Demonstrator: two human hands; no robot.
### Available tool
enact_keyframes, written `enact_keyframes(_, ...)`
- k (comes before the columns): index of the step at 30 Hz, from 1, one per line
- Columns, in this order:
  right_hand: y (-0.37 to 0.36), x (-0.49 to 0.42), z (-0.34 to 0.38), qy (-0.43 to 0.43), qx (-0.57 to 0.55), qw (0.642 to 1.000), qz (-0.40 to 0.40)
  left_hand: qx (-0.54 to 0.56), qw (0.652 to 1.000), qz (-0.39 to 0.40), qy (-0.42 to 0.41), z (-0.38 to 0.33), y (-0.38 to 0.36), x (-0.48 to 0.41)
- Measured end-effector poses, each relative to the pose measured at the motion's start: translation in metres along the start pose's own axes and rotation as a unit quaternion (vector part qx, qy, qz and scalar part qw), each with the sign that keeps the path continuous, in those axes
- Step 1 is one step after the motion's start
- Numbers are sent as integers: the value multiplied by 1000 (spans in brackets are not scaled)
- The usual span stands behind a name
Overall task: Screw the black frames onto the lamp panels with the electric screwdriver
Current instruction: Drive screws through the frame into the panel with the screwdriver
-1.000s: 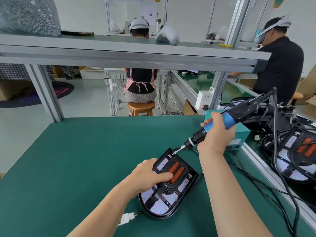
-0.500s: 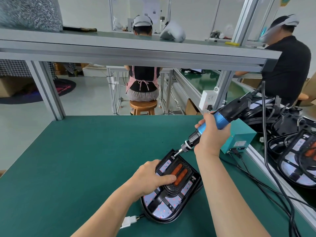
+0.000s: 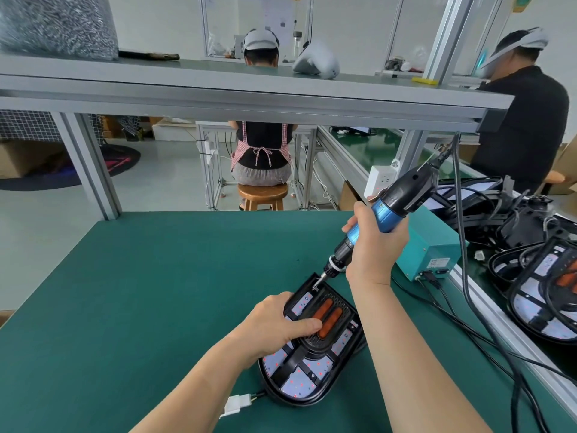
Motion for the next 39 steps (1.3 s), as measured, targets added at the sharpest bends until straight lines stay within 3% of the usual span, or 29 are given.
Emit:
enact_keyframes(11,-8,9,3,25,37,998,53,-13,1000,-14,-14,1,-1,0)
enact_keyframes(24,-6,15,4,32,47,998,39,-77,995,-54,-28,-2,3,0)
enact_keyframes(34,-12,26,5,1,36,995,94,-102,994,-41,-27,-5,7,-1)
enact_keyframes(39,0,15,20,-21,-30,998,44,-86,996,6,-12,-12,8,3)
Point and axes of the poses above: each hand's wrist, its own x-axis away from the middle knuckle, its own y-axis out of the back of the hand, z = x × y, the point moved 6 cm from there along -x, towards the middle knuckle, and after that the axes turned 6 degrees about -x, right-handed, at the moved point
